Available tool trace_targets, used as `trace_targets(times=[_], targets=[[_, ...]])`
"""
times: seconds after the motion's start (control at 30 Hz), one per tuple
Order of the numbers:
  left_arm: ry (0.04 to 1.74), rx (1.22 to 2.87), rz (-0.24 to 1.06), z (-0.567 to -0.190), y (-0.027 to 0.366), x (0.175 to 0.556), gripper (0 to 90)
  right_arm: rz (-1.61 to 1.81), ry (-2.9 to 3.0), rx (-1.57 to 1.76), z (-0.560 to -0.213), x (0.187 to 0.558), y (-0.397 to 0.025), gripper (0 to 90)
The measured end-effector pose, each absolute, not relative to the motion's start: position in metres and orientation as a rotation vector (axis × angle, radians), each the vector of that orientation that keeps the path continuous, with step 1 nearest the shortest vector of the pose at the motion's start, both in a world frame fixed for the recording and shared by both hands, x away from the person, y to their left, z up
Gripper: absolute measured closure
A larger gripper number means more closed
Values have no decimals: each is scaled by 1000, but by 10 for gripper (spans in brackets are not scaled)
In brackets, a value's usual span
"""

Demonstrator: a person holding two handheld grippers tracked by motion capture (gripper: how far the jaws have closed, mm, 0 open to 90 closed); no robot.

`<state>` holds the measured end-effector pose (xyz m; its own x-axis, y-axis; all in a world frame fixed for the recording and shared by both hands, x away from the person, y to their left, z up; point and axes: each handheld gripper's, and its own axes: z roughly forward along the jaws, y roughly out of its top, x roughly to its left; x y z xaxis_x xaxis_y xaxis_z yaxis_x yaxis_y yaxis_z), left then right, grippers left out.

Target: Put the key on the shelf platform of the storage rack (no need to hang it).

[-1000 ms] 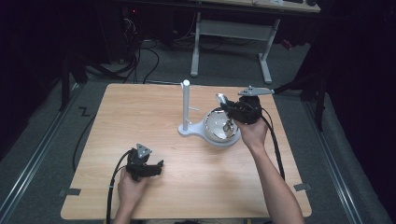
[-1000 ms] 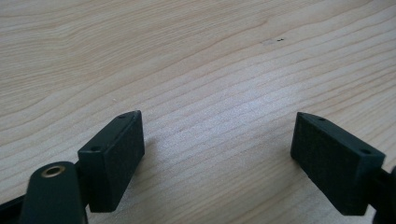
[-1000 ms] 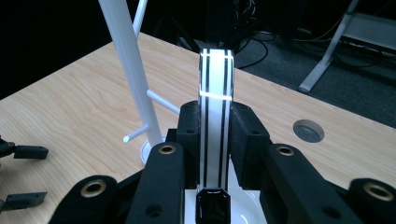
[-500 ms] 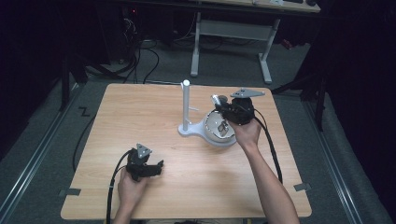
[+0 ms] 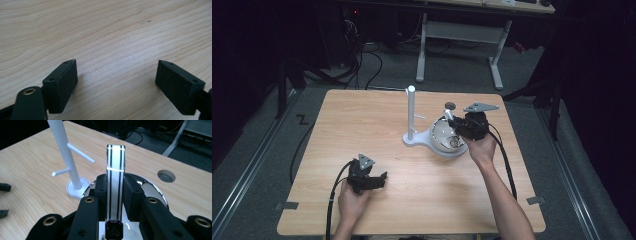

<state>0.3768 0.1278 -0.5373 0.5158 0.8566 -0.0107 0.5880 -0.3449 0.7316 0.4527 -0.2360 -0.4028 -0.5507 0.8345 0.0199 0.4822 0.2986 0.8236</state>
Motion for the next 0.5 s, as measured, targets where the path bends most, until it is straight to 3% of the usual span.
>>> trace_targets(times=[0.5], targets=[[1174, 2065, 497, -537, 128, 377, 184, 1140, 2224, 1198, -420, 451, -244, 757]])
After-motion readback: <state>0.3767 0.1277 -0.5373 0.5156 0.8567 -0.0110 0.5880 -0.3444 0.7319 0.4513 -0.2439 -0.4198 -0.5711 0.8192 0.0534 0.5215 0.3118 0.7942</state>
